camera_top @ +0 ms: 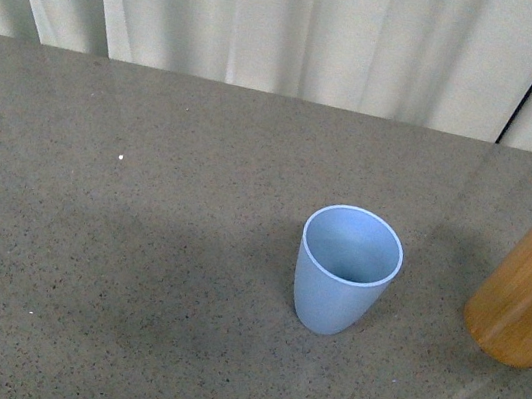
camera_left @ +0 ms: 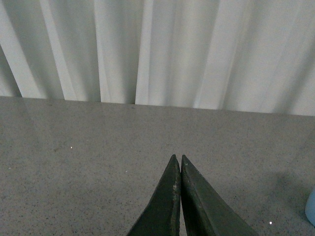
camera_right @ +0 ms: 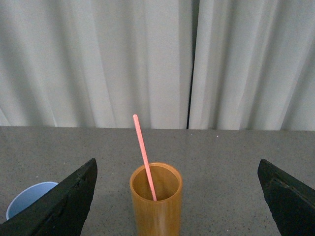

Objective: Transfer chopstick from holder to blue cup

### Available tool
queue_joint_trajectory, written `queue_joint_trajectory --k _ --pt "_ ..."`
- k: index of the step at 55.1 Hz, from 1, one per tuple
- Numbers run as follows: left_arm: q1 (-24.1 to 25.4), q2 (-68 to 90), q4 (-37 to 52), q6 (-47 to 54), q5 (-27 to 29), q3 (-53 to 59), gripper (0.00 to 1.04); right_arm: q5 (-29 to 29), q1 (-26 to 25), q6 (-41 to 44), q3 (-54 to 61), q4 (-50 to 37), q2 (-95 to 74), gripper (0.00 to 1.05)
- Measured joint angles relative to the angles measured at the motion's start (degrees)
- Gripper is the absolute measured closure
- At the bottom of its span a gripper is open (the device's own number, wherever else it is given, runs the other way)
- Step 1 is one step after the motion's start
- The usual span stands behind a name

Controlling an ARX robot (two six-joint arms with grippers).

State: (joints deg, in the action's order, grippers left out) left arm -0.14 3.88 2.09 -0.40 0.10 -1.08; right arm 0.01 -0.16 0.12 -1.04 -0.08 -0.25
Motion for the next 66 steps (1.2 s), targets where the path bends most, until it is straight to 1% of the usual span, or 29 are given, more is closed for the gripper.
queue_joint_trajectory --k 2,5,19,31,32,34,36,38,39,41,43,50,52,56,62,66 --pt "0.0 -2.1 -1.6 0.0 0.0 0.0 1.01 0.0 0.0 0.0 0.0 0.0 0.0 0.10" --pt "0.0 -3.5 -1.7 0.0 0.0 0.0 1.01 0.0 0.0 0.0 0.0 0.0 0.0 0.10" --pt "0.0 -3.7 -2.1 0.0 0.0 0.0 1.00 0.0 0.0 0.0 0.0 0.0 0.0 0.10" --pt "0.0 -3.7 -2.1 0.0 0.0 0.0 0.65 0.0 0.0 0.0 0.0 0.1 0.0 0.10" --pt "0.0 -3.7 -2.1 0.0 0.0 0.0 0.61 -0.2 0.0 0.0 -0.2 0.6 -0.3 0.10" --pt "0.0 -3.7 -2.1 0.0 0.0 0.0 0.56 -0.3 -0.4 0.0 -2.0 5.5 -2.8 0.10" --pt "0.0 -3.7 -2.1 0.0 0.0 0.0 0.51 0.0 -1.2 0.3 -3.1 7.8 -6.4 0.10" --pt "0.0 -3.7 -2.1 0.0 0.0 0.0 0.44 0.8 -2.3 0.9 -3.8 7.8 -10.1 0.10" --pt "0.0 -3.7 -2.1 0.0 0.0 0.0 0.42 1.5 -3.1 1.3 -3.9 6.8 -12.7 0.10" --pt "0.0 -3.7 -2.1 0.0 0.0 0.0 0.35 2.6 -4.3 2.2 -3.9 4.5 -16.3 0.10" --pt "0.0 -3.7 -2.1 0.0 0.0 0.0 0.28 4.8 -6.1 3.4 -4.0 -0.7 -22.5 0.10" --pt "0.0 -3.7 -2.1 0.0 0.0 0.0 0.06 9.6 -8.1 6.3 -4.7 -14.1 -36.6 0.10" --pt "0.0 -3.7 -2.1 0.1 0.0 0.0 0.05 10.8 -8.1 7.1 -5.3 -17.4 -40.4 0.10" --pt "0.0 -3.7 -2.1 0.1 0.0 0.0 0.08 12.3 -7.9 8.3 -6.7 -24.5 -49.2 0.10" --pt "0.0 -3.7 -2.1 0.1 0.0 0.0 0.07 13.7 -7.4 8.9 -8.5 -33.6 -60.8 0.10" --pt "0.0 -3.7 -2.1 0.1 0.0 0.0 0.07 13.3 -6.6 8.7 -10.3 -39.2 -68.8 0.10"
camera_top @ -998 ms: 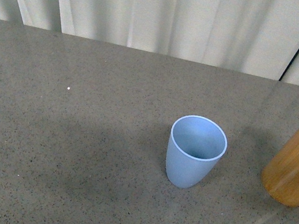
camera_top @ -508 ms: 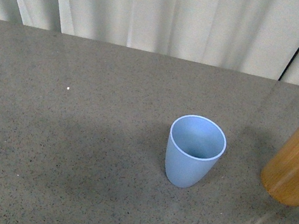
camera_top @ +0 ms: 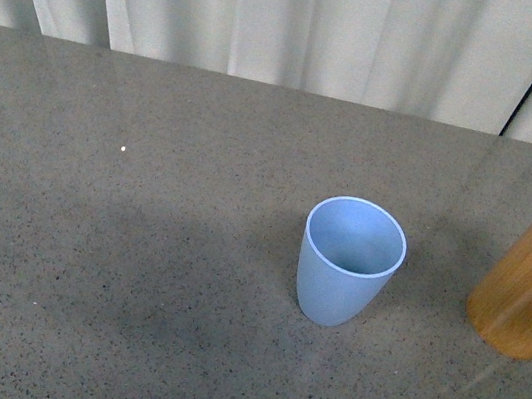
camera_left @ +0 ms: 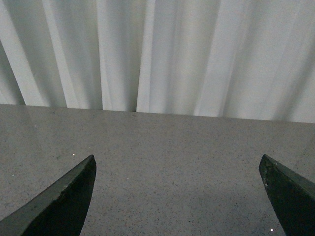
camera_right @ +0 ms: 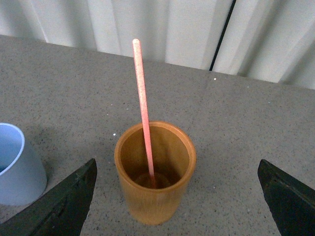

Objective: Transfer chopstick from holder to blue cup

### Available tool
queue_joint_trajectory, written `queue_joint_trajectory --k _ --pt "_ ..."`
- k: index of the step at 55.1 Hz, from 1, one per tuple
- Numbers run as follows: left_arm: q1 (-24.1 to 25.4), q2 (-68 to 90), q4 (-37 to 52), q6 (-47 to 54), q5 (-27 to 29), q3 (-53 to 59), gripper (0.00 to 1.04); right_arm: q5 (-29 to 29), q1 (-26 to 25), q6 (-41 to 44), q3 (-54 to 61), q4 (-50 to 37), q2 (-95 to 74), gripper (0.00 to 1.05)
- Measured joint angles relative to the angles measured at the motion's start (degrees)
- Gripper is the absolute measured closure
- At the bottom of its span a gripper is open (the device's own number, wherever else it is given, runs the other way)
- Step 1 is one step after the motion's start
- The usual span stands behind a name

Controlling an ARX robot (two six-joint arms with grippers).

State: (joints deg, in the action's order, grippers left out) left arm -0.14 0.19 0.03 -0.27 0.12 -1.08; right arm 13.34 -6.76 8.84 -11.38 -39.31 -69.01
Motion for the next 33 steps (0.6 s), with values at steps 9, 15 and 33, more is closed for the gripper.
queue_joint_trajectory --k 9,15,33 --pt "0.0 0.0 0.0 0.0 0.0 0.0 0.07 -0.3 1.7 -0.8 -5.1 -8.3 -13.5 0.10" --pt "0.0 0.0 0.0 0.0 0.0 0.0 0.07 -0.6 2.6 -1.4 -8.0 -10.4 -18.8 0.10" --pt "0.0 0.0 0.0 0.0 0.0 0.0 0.07 -2.1 6.8 -2.8 -19.0 -12.0 -32.0 0.10"
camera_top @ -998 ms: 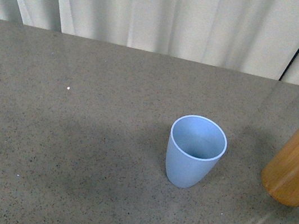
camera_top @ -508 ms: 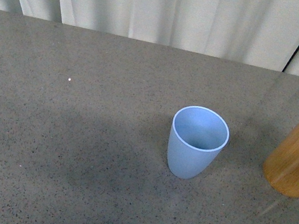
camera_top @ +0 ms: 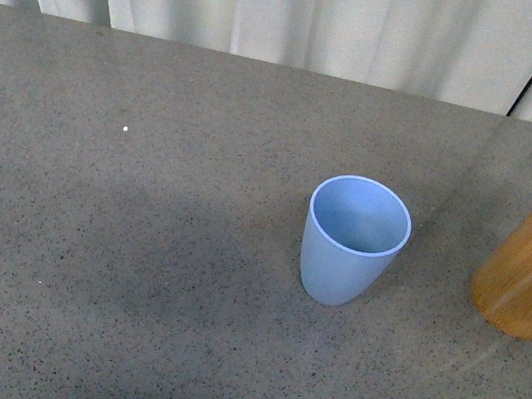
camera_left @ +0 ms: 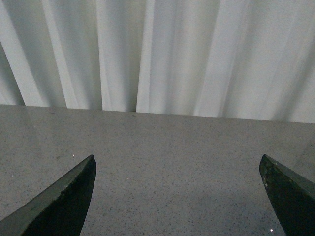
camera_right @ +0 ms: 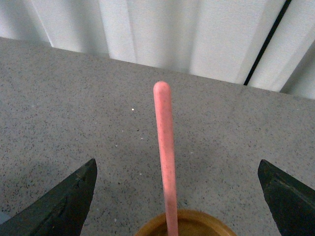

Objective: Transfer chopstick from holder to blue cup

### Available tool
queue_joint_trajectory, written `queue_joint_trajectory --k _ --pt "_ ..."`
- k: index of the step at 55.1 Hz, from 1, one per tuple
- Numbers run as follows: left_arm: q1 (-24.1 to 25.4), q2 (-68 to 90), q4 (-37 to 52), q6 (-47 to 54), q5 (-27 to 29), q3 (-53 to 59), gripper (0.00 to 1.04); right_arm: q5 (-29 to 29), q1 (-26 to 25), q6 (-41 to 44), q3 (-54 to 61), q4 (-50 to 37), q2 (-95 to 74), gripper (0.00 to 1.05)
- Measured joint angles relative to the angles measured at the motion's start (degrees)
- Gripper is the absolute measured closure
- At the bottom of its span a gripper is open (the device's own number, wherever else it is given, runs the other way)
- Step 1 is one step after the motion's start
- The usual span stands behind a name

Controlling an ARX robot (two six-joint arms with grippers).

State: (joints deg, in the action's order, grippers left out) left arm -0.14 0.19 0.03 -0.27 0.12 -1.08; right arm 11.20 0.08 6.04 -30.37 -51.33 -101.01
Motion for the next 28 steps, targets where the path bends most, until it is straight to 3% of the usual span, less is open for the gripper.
queue_joint_trajectory --k 19,28 --pt "0.0 0.0 0.0 0.0 0.0 0.0 0.07 -2.0 1.9 -1.4 -6.7 0.7 -5.6 0.11" --pt "0.0 0.0 0.0 0.0 0.0 0.0 0.07 -2.4 3.0 -2.5 -8.2 0.7 -7.3 0.37"
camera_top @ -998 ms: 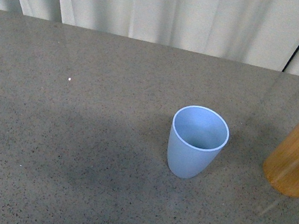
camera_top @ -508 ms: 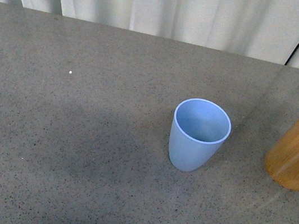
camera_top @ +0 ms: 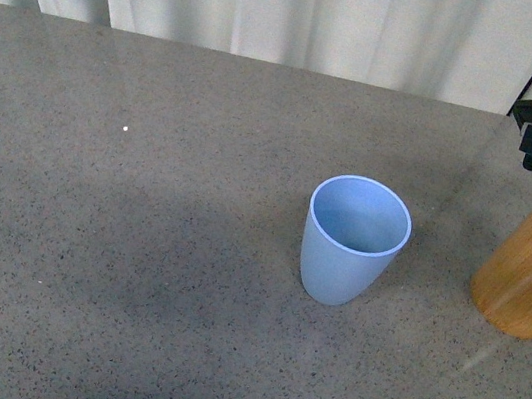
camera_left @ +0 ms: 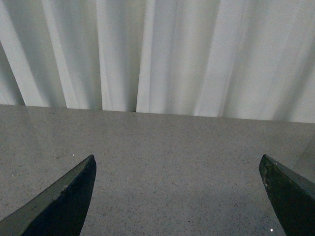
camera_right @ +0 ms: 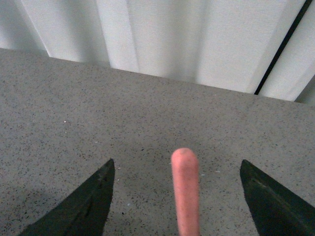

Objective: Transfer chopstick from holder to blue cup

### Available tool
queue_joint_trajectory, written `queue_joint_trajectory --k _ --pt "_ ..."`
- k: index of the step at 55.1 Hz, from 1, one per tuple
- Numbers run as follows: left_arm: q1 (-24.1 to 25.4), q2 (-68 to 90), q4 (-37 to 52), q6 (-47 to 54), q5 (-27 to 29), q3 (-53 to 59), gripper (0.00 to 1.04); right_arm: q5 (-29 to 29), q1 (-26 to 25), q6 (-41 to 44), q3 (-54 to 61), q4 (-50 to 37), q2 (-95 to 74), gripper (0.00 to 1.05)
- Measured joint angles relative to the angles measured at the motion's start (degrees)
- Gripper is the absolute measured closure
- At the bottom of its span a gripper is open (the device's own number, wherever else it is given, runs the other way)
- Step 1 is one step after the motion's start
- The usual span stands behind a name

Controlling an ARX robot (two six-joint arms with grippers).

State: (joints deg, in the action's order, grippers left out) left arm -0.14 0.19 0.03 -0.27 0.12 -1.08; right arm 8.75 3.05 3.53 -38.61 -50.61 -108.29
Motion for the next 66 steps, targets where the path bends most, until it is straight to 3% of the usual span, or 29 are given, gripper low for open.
queue_joint_trajectory --k 12,21,44,56,66 --pt "0.0 0.0 0.0 0.0 0.0 0.0 0.07 0.0 1.1 -1.2 -0.5 -0.6 -1.0 0.68" --pt "0.0 0.0 0.0 0.0 0.0 0.0 0.07 -0.5 1.4 -1.2 0.1 -0.7 0.6 1.03" --pt "0.0 0.0 0.0 0.0 0.0 0.0 0.07 -1.9 2.6 1.4 1.9 3.0 17.6 1.04" --pt "0.0 0.0 0.0 0.0 0.0 0.0 0.07 -4.2 9.6 3.3 1.0 8.0 33.6 1.04" --pt "0.0 0.0 0.0 0.0 0.0 0.0 0.07 -6.4 16.5 3.2 0.9 6.7 33.0 1.04"
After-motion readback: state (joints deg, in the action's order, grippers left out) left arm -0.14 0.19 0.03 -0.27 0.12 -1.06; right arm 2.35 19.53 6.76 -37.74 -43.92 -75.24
